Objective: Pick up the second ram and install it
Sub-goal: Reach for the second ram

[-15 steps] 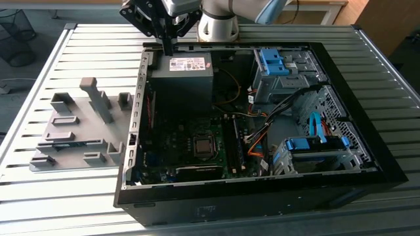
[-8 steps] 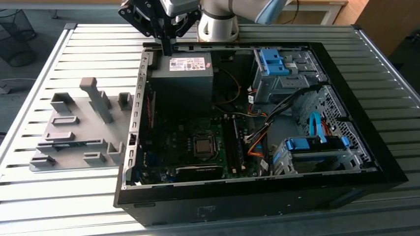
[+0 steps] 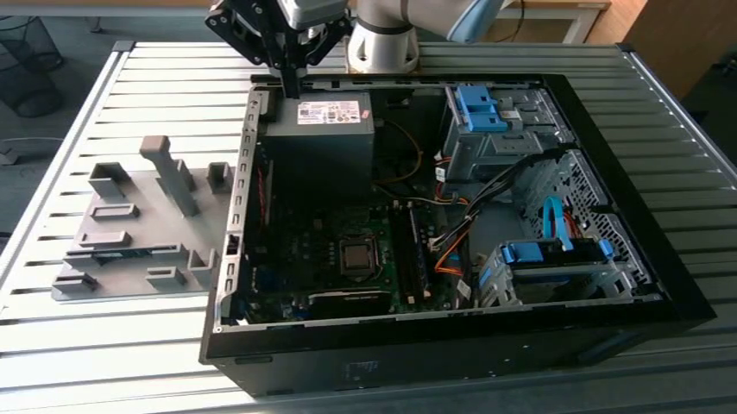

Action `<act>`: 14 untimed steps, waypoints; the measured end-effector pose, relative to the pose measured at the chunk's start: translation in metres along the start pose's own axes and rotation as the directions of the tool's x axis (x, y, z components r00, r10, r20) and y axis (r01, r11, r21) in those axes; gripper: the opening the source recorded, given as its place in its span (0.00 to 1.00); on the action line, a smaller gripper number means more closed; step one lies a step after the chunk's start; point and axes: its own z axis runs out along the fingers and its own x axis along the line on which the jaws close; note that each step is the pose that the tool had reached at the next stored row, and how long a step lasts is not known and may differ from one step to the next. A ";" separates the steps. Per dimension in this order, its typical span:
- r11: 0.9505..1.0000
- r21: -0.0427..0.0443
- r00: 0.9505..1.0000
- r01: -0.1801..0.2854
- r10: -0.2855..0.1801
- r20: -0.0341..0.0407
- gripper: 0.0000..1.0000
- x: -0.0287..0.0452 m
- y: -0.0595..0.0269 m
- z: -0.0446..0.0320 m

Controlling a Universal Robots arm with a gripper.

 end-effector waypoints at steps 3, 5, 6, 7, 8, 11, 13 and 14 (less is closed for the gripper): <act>1.000 0.000 1.000 0.000 0.000 0.000 0.10 0.0009 -0.0001 0.0001; 1.000 0.000 1.000 0.000 0.000 0.000 0.10 0.0014 -0.0001 0.0001; 1.000 0.000 1.000 0.000 0.000 0.000 0.10 0.0017 -0.0001 0.0002; 1.000 0.000 1.000 0.000 0.000 0.000 0.10 0.0020 -0.0002 0.0002; 1.000 0.000 1.000 0.000 0.000 0.000 0.10 0.0021 -0.0002 0.0002; 1.000 0.000 1.000 0.000 0.000 0.000 0.10 0.0027 -0.0002 0.0004; 1.000 0.000 1.000 0.000 0.000 0.000 0.10 0.0030 -0.0002 0.0005; 1.000 0.000 1.000 0.000 0.000 0.000 0.10 0.0032 -0.0003 0.0006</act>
